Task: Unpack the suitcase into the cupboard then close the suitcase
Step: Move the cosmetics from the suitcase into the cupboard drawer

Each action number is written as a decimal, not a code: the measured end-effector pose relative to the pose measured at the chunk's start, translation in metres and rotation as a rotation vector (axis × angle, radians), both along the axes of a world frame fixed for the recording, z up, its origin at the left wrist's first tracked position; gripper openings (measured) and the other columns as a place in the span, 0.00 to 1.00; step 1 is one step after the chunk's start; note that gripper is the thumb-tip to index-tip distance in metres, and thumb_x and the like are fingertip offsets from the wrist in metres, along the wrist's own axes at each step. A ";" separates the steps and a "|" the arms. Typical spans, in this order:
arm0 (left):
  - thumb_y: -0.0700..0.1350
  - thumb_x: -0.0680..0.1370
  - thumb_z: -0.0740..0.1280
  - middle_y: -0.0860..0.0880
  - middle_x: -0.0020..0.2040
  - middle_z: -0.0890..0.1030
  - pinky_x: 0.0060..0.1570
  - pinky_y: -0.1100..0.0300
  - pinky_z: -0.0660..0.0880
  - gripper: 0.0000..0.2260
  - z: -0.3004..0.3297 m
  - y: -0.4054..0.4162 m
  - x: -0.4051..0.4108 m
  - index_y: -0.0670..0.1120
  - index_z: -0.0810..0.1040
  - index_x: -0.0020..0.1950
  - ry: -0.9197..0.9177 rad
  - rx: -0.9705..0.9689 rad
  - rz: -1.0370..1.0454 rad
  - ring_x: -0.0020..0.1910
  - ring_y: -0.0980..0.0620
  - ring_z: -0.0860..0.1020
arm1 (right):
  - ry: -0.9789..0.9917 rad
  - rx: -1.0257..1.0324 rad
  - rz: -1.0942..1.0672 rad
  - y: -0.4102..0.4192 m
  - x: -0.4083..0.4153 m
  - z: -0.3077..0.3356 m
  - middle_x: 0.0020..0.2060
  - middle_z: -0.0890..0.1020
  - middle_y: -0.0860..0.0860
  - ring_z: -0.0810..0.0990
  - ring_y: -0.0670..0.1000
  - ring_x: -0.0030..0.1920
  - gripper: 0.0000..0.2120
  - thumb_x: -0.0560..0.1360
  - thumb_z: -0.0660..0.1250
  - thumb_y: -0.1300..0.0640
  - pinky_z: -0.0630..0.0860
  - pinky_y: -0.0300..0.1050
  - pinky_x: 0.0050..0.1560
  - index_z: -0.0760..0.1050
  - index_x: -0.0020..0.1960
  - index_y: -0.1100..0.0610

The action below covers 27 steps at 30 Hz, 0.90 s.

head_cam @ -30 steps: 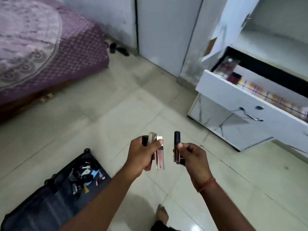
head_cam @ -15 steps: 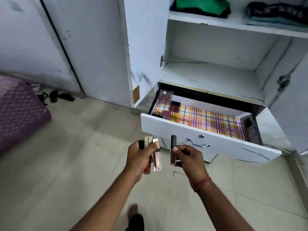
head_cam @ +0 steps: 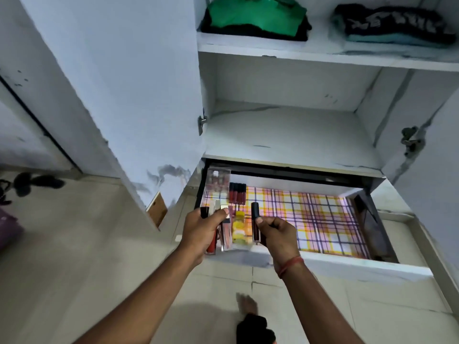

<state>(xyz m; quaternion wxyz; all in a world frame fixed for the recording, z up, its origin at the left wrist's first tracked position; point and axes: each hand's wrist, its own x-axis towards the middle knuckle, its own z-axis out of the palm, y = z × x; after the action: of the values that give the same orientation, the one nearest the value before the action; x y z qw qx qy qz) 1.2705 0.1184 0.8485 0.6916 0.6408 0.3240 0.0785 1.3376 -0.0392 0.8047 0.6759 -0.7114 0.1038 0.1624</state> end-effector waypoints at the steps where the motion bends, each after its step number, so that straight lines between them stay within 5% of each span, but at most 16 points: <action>1: 0.46 0.72 0.73 0.49 0.32 0.82 0.40 0.50 0.77 0.06 -0.004 0.002 0.016 0.44 0.81 0.40 0.006 -0.001 -0.004 0.32 0.49 0.80 | -0.005 -0.008 0.005 0.003 0.017 -0.006 0.32 0.79 0.54 0.76 0.53 0.35 0.10 0.75 0.71 0.60 0.78 0.53 0.44 0.79 0.38 0.64; 7: 0.46 0.73 0.73 0.45 0.39 0.85 0.48 0.43 0.80 0.06 -0.016 -0.005 0.088 0.44 0.83 0.45 0.057 -0.052 0.067 0.40 0.44 0.84 | 0.037 -0.136 0.069 0.014 0.108 -0.039 0.30 0.79 0.54 0.74 0.53 0.34 0.13 0.75 0.70 0.62 0.74 0.48 0.41 0.78 0.32 0.58; 13: 0.51 0.71 0.74 0.41 0.35 0.82 0.40 0.46 0.78 0.08 -0.026 -0.003 0.129 0.46 0.83 0.39 0.165 -0.097 0.134 0.34 0.42 0.81 | 0.182 -0.331 0.145 0.028 0.178 -0.088 0.29 0.83 0.51 0.83 0.57 0.40 0.12 0.68 0.74 0.60 0.82 0.57 0.46 0.81 0.27 0.54; 16: 0.48 0.74 0.73 0.42 0.33 0.80 0.34 0.53 0.74 0.06 -0.032 0.002 0.139 0.46 0.82 0.41 0.190 -0.128 0.158 0.30 0.47 0.78 | 0.198 -0.447 0.167 0.040 0.195 -0.097 0.30 0.83 0.50 0.83 0.56 0.41 0.12 0.67 0.74 0.58 0.81 0.53 0.47 0.79 0.26 0.54; 19: 0.46 0.75 0.72 0.44 0.30 0.79 0.31 0.56 0.72 0.07 -0.039 0.011 0.146 0.43 0.81 0.40 0.213 -0.140 0.166 0.26 0.48 0.76 | 0.187 -0.516 0.167 0.055 0.205 -0.103 0.36 0.83 0.53 0.82 0.56 0.46 0.08 0.70 0.73 0.57 0.74 0.38 0.46 0.79 0.32 0.55; 23: 0.47 0.74 0.72 0.40 0.35 0.83 0.36 0.51 0.76 0.08 -0.047 0.028 0.151 0.42 0.82 0.42 0.223 -0.144 0.144 0.31 0.43 0.80 | 0.142 -0.627 0.183 0.075 0.213 -0.118 0.47 0.85 0.56 0.81 0.57 0.54 0.06 0.73 0.71 0.56 0.72 0.40 0.51 0.83 0.45 0.59; 27: 0.45 0.75 0.72 0.44 0.34 0.82 0.28 0.62 0.73 0.07 -0.048 0.041 0.154 0.42 0.81 0.45 0.227 -0.140 0.130 0.27 0.52 0.79 | 0.087 -0.693 0.180 0.087 0.216 -0.127 0.48 0.85 0.56 0.81 0.57 0.54 0.08 0.74 0.70 0.55 0.73 0.40 0.54 0.84 0.48 0.59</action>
<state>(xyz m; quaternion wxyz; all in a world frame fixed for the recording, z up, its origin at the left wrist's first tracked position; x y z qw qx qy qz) 1.4246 0.1590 0.8005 0.6869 0.5735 0.4457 0.0276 1.5532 0.0480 0.6773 0.3722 -0.8971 0.1183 0.2066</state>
